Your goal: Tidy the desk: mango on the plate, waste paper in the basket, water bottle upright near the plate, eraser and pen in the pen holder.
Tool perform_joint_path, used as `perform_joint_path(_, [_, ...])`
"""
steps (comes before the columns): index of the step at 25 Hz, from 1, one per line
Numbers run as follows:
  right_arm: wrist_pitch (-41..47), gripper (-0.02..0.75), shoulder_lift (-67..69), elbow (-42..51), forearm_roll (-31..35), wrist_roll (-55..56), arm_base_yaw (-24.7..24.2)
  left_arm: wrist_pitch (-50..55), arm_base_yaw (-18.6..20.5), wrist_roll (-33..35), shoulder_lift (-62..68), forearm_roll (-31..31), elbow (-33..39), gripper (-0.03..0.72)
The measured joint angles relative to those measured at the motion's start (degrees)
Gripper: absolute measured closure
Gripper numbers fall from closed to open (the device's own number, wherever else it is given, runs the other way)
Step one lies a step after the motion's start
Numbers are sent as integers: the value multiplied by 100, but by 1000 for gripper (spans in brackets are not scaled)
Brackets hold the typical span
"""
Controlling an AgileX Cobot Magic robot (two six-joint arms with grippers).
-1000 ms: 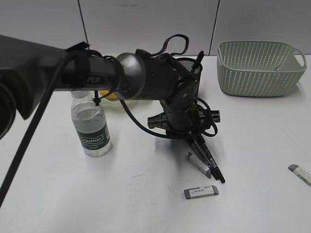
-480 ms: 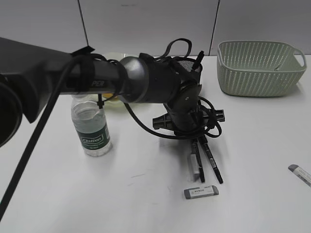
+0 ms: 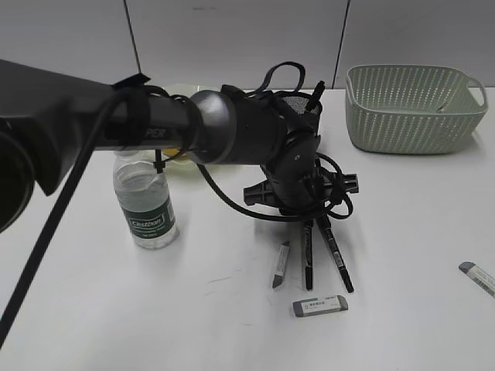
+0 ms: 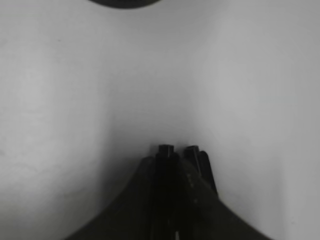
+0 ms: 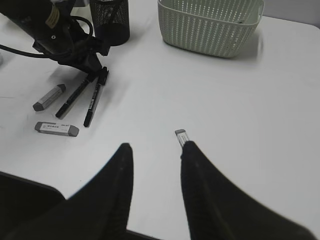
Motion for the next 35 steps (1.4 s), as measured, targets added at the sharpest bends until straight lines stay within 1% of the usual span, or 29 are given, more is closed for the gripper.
perform_joint_path(3, [0,465,0,0,0,0,0,-17,0,0,-196,361,44,611])
perform_joint_path(5, [0,465,0,0,0,0,0,-178,0,0,-523,909,54,610])
perform_joint_path(7, [0,465,0,0,0,0,0,-597,0,0,-902,1569,54,612])
perform_joint_path(10, [0,465,0,0,0,0,0,-1856,58,0,-1412,2815,49,611])
perform_joint_path(12, [0,465,0,0,0,0,0,-2879,202,0,-1584,3771,35,612])
perform_joint_path(13, [0,465,0,0,0,0,0,-3371,315,0,-1596,4105,8,612])
perform_joint_path(14, [0,465,0,0,0,0,0,-3741,447,8,-1596,4320,0,612])
perform_joint_path(16, [0,465,0,0,0,0,0,-4188,727,94,-1502,4505,-5,612])
perform_joint_path(18, [0,465,0,0,0,0,0,-4704,1065,179,-1328,4541,-5,612])
perform_joint_path(20, [0,465,0,0,0,0,0,-5308,1351,326,-1080,4444,-5,612])
perform_joint_path(21, [0,466,0,0,0,0,0,-5532,1469,495,-969,4275,-5,612])
perform_joint_path(23, [0,466,0,0,0,0,0,-5799,1613,904,-730,3723,-5,612])
perform_joint_path(26, [0,466,0,0,0,0,0,-6170,1707,1712,-492,2862,-5,612])
perform_joint_path(30, [0,466,0,0,0,0,0,-6717,1731,2529,-257,2004,-11,612])
perform_joint_path(32, [0,466,0,0,0,0,0,-6808,1731,2692,-152,1795,-11,612])
perform_joint_path(35, [0,466,0,0,0,-5,0,-6794,1731,2748,-39,1755,-11,608])
